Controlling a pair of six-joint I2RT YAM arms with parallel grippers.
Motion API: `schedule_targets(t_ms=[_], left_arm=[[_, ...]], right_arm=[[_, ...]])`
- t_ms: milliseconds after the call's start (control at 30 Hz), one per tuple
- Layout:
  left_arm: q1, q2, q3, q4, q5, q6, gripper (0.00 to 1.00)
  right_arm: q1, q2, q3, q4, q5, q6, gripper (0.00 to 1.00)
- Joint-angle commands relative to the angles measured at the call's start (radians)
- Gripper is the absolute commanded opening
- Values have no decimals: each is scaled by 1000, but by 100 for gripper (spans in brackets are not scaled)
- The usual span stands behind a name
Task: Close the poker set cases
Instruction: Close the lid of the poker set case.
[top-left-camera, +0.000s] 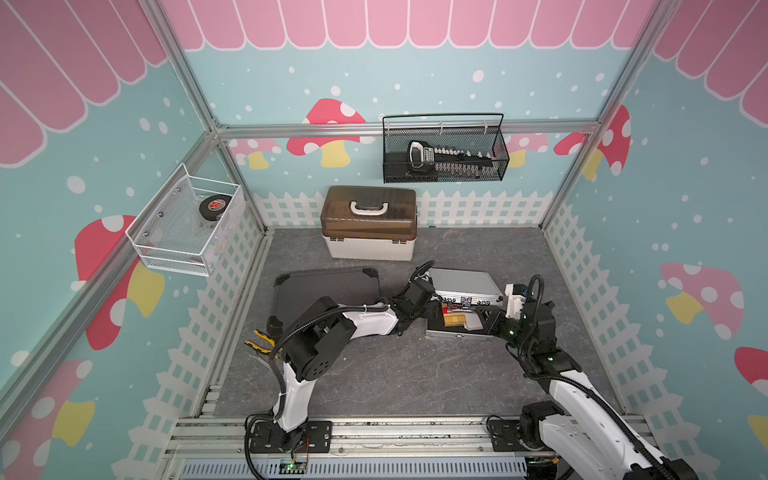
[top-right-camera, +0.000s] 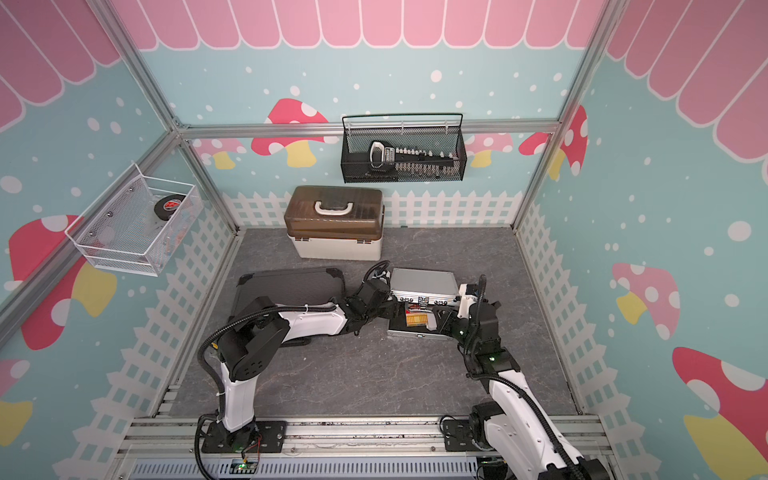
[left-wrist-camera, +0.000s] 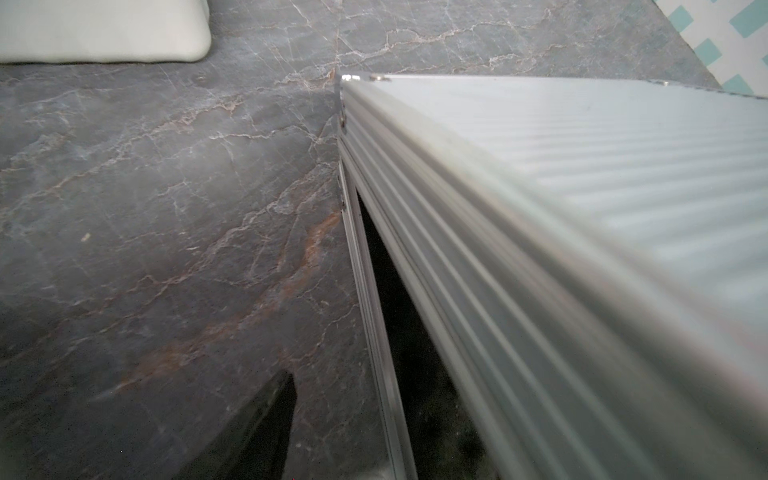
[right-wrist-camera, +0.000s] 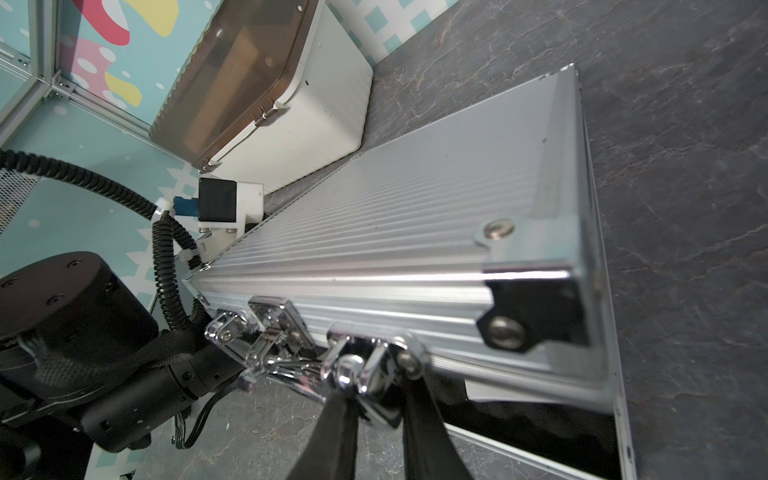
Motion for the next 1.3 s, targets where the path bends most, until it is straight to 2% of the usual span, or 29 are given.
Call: schedule_targets(t_ms=[0, 200, 433, 733, 933, 1267], left_arm=[[-13, -32, -27, 10, -15, -23, 71], [-27, -89, -67, -40, -49, -4, 71], [-84, -182, -135, -127, -107, 16, 72], [-163, -260, -235, -145, -150, -31, 72], [-202, -227, -242, -101, -135, -39, 72], [-205, -112, -173, -43, -22, -47, 71]], right_arm=[[3, -6, -14, 29, 36, 19, 15], [3, -4, -11, 0, 43, 6, 13], [4, 4, -8, -48, 48, -18, 12], [11, 57, -19, -44, 63, -35, 11], [48, 120, 8, -48, 120, -68, 10], [97, 232, 68, -48, 169, -108, 10]])
